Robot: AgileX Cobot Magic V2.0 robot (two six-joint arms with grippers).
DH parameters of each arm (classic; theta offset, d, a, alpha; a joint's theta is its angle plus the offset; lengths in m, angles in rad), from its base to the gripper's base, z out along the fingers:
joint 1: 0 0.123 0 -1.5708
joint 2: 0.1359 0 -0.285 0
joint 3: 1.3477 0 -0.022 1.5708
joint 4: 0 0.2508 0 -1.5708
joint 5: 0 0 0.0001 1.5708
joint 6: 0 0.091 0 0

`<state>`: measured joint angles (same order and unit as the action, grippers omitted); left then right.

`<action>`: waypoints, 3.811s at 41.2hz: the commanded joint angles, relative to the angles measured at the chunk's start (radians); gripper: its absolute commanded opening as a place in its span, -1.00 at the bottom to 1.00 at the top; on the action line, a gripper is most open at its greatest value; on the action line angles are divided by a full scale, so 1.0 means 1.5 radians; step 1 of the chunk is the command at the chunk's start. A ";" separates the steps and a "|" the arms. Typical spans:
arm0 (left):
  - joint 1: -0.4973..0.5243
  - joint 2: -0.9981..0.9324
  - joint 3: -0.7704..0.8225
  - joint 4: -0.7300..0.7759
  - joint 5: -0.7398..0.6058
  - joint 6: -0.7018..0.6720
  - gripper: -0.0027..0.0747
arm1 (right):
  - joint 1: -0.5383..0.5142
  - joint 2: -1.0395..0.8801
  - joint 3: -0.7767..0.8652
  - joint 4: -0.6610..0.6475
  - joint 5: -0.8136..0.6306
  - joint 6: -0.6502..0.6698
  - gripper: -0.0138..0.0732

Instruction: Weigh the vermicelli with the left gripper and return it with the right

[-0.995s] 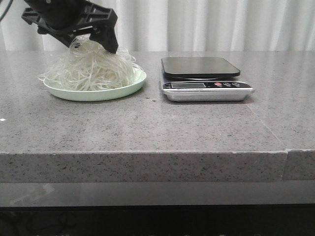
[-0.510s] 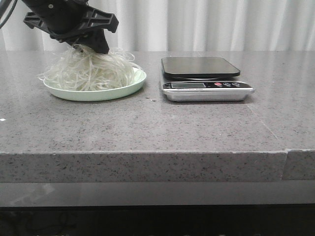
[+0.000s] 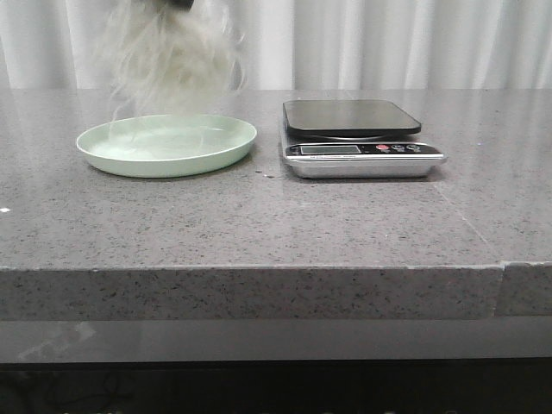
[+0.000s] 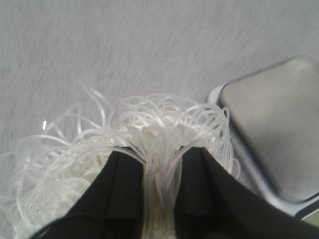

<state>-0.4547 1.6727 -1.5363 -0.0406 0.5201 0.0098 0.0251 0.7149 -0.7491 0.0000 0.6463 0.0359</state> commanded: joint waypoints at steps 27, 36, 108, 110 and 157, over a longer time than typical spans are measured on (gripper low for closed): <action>-0.153 0.181 -0.323 -0.009 -0.071 0.029 -0.55 | 0.000 0.003 -0.016 -0.007 -0.040 -0.001 0.57; -0.166 0.227 -0.332 -0.015 -0.081 0.029 -0.54 | 0.000 0.003 -0.016 -0.007 -0.039 -0.001 0.57; -0.165 -0.416 0.143 -0.001 0.058 0.029 0.34 | 0.000 0.003 -0.016 -0.007 -0.053 -0.001 0.57; -0.165 -0.442 0.174 -0.001 0.050 0.029 0.34 | 0.000 0.003 -0.016 -0.007 -0.048 -0.001 0.57; -0.165 -0.656 0.376 0.002 0.038 0.029 0.34 | 0.207 0.523 -0.443 -0.006 -0.080 -0.006 0.57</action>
<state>-0.6983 0.6896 -0.9489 -0.0353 0.6621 0.0556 0.3373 1.4833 -1.3328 0.0000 0.5882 0.0359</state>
